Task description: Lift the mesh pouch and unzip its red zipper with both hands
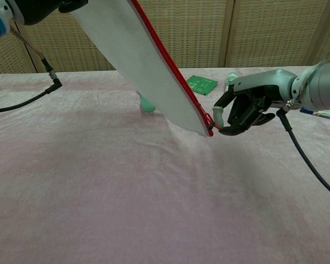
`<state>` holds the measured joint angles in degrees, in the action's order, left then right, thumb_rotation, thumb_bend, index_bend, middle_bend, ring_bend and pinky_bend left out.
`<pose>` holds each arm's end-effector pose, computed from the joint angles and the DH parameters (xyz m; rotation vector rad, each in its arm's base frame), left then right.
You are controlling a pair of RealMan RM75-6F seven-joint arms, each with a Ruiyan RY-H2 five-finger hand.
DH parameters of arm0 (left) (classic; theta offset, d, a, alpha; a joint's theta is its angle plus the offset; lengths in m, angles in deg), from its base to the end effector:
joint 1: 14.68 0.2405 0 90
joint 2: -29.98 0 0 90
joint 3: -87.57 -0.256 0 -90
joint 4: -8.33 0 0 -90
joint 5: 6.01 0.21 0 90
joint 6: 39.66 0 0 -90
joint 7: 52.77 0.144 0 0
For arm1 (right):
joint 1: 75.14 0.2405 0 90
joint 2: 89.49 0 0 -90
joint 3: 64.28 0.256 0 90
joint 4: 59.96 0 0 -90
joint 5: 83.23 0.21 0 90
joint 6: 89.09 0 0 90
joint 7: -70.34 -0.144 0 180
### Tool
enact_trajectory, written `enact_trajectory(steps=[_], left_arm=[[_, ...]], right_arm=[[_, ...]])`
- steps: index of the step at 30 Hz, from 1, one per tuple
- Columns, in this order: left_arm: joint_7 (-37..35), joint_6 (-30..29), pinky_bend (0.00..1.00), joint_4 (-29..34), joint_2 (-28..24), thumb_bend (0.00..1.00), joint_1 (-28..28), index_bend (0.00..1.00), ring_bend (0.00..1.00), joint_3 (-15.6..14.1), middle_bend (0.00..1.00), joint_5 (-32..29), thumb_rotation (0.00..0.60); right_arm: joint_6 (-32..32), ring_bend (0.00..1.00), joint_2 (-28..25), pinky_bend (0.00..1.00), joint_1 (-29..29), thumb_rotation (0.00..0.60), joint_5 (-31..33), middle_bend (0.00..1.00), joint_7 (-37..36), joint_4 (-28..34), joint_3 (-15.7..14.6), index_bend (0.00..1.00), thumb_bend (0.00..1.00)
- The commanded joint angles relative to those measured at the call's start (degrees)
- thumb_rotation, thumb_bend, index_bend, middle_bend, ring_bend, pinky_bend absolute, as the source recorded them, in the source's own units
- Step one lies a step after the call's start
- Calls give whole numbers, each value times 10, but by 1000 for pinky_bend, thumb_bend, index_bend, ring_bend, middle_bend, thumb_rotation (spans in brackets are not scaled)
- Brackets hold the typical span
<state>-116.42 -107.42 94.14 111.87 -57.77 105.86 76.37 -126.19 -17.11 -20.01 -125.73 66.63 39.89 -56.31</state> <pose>-0.0912 0.3699 0.0761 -1.2895 -1.8429 -2.1603 -0.1136 -0.3449 0.0156 1.8430 -1.6676 0.8727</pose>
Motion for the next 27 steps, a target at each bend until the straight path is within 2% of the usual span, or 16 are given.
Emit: enact_trajectory(steps=[1,14,24,26,27], left_arm=[[-6,-2,893,-2,-5,841,3,861,763,4,907,-4,600],[-28,0,893,-24,-9,841,12,862,763,6,907,-13,600],[-42,12,893,-35,-10,835,9,864,763,12,907,-23,600],[-38,14,893,-36,-11,785,9,854,763,11,907,-20,600],[-37,14,893,-37,-11,648,9,793,763,9,907,-18,600]], right_arm=[[9,955,-8,1000,-3,600,2,992,3,-4,-8,805,770],[41,955,-39,1000,-2,600,10,992,11,-5,-25,805,770],[41,955,-33,1000,0,600,10,992,17,-12,-30,806,768],[35,955,-30,1000,-3,600,9,993,14,-12,-28,796,750],[32,955,-29,1000,-4,600,7,992,13,-12,-26,753,698]])
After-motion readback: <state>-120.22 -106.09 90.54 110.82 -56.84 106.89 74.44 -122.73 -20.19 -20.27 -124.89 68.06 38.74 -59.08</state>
